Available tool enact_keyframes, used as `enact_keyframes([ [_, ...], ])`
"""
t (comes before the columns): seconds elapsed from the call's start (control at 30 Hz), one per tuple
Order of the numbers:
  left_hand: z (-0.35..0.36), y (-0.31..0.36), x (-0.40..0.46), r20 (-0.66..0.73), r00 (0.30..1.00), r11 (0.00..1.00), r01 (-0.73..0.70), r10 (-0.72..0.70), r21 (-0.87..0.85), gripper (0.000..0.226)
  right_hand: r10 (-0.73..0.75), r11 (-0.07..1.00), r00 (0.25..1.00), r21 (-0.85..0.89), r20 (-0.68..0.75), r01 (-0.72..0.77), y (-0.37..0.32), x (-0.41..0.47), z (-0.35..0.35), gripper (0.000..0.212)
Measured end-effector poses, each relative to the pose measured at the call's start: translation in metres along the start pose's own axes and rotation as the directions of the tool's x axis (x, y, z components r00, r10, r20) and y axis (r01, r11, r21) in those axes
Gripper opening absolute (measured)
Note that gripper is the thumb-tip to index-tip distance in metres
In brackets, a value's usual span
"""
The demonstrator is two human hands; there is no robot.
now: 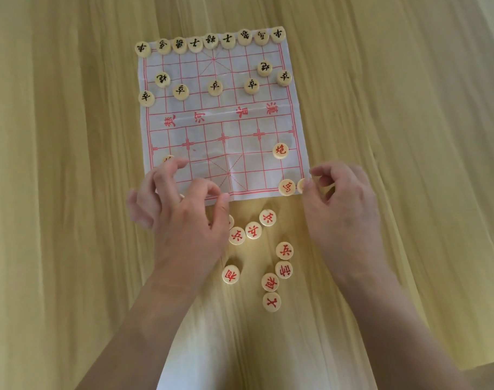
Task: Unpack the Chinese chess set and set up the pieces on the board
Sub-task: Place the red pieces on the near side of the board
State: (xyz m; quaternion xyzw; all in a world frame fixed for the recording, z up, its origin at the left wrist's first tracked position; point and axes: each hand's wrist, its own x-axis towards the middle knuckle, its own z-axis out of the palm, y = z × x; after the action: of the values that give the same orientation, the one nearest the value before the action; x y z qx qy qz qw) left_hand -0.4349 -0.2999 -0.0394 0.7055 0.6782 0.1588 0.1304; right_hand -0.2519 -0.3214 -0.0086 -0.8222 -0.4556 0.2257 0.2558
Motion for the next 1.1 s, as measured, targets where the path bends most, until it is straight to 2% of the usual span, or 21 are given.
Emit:
enact_keyframes([
  [0.13,-0.007,-0.011,-0.012,0.034,0.999,1.0,-0.01,0.01,0.014,0.006,-0.017,1.0,1.0,-0.023,0.027,0.017,-0.001,-0.016,0.006,0.015],
  [0.33,-0.015,-0.025,-0.031,0.085,0.996,1.0,-0.022,0.021,0.015,0.013,-0.018,0.996,0.998,-0.081,0.063,0.023,0.001,-0.032,0.012,0.019],
  [0.47,-0.019,-0.031,-0.042,0.117,0.99,0.997,-0.08,0.081,-0.008,0.014,-0.012,0.994,0.997,-0.105,0.079,0.021,0.002,-0.037,0.014,0.02],
  [0.7,-0.024,-0.041,-0.054,0.247,0.906,0.939,-0.328,0.345,-0.106,0.021,0.003,0.987,0.987,-0.161,0.16,0.023,0.004,-0.051,0.018,0.02],
  [0.87,-0.024,-0.041,-0.057,0.332,0.861,0.921,-0.381,0.386,-0.084,0.032,0.033,0.987,0.984,-0.159,0.174,-0.005,0.009,-0.056,0.015,0.019],
  [1.1,-0.023,-0.036,-0.056,0.369,0.837,0.909,-0.414,0.404,-0.056,0.021,0.101,0.992,0.984,-0.09,0.148,-0.088,0.018,-0.058,0.008,0.013],
])
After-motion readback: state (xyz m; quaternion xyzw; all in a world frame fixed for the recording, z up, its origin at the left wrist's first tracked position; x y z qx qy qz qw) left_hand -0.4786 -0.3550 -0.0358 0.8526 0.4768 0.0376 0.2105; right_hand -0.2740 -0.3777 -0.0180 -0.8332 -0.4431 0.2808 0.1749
